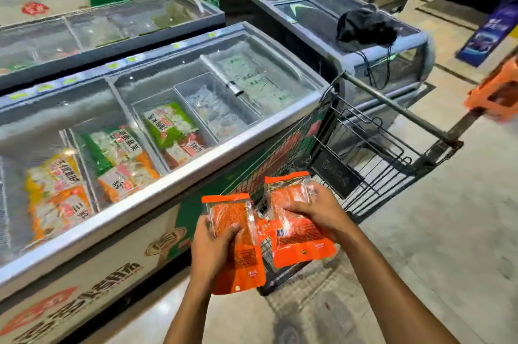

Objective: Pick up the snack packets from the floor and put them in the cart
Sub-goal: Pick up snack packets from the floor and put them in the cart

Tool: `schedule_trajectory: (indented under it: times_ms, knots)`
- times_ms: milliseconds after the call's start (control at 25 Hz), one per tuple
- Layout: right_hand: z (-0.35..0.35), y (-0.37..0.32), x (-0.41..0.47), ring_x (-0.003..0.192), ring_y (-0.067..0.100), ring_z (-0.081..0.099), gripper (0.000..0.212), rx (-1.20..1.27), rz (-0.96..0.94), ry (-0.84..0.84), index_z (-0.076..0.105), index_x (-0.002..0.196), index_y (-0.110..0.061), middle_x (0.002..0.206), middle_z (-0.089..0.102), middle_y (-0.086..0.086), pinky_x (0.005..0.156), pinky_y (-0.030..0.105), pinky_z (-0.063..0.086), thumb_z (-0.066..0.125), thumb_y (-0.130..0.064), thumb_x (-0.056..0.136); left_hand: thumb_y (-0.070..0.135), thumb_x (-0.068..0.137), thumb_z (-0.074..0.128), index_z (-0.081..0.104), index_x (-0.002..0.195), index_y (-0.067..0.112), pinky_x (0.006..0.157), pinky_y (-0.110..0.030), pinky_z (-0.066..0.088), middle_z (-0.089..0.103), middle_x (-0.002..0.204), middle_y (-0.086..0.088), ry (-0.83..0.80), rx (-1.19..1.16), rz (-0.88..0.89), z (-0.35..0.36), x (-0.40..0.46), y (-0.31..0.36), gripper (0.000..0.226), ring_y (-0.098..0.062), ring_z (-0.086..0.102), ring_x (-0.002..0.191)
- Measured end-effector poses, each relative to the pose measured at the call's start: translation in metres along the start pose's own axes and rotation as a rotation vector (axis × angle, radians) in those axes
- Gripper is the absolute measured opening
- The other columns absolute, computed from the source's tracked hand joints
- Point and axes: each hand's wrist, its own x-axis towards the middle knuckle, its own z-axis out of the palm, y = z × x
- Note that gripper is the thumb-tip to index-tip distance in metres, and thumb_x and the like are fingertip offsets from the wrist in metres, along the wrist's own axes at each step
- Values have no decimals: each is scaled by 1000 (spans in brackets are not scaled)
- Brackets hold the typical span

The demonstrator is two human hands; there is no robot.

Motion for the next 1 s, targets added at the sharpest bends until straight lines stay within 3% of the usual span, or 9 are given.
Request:
schedule_trajectory:
  times_ms: [120,280,440,560,640,720,840,920,1000]
  knots:
    - [-28,-4,40,97,37,74,68,-48,9,-3,66,109,-9,103,77,14,89,56,59,98,-33,54,24,85,82,59,105,22,79,-40,58,74,98,4,23,-9,-30,35,16,2,31,-12,72,85]
    - [-38,2,97,106,33,71,95,-114,18,-25,62,120,-17,117,73,9,93,56,57,98,-57,41,24,88,80,55,103,25,79,-37,59,72,101,5,25,-40,-71,66,56,1,29,-12,72,87]
    - [-33,12,151,110,27,69,86,-170,27,-4,64,117,-19,119,72,5,98,52,55,96,-57,47,13,90,76,56,112,8,60,-12,51,73,99,-2,-16,-58,-112,99,113,-16,30,3,70,72]
    - [-30,36,197,123,20,60,83,-209,72,-45,60,126,-19,132,63,-2,107,43,48,96,-49,57,16,87,79,56,112,9,69,-22,49,73,102,-5,-7,-61,-166,129,153,-37,34,-13,69,85]
    - [-27,59,231,122,27,63,88,-211,110,-72,59,126,-17,129,67,6,103,43,53,97,-51,55,16,86,80,55,118,9,82,-34,53,72,107,-7,11,-66,-222,149,176,-59,41,-23,68,96]
    - [-26,86,264,108,24,69,80,-227,180,-73,60,125,-8,122,70,13,86,31,60,97,-37,60,16,86,80,55,124,9,91,-40,53,73,110,-7,29,-83,-291,168,199,-89,46,-28,69,103]
    - [-22,141,321,86,15,69,64,-262,244,-97,59,120,5,111,72,23,68,17,56,93,-11,68,30,81,85,55,125,11,97,-42,53,73,109,-5,99,-102,-390,200,245,-154,57,-30,69,106]
    - [-20,191,361,74,12,69,55,-289,283,-124,59,111,0,94,76,15,59,18,55,92,-11,69,43,75,85,56,127,13,99,-46,53,73,113,-8,152,-91,-437,222,271,-198,66,-29,69,106]
    - [-15,232,388,58,13,64,36,-309,321,-174,57,91,-12,63,69,-3,51,24,56,86,1,74,42,76,84,60,120,16,91,-48,55,74,105,-7,171,-103,-485,241,284,-233,56,-27,69,95]
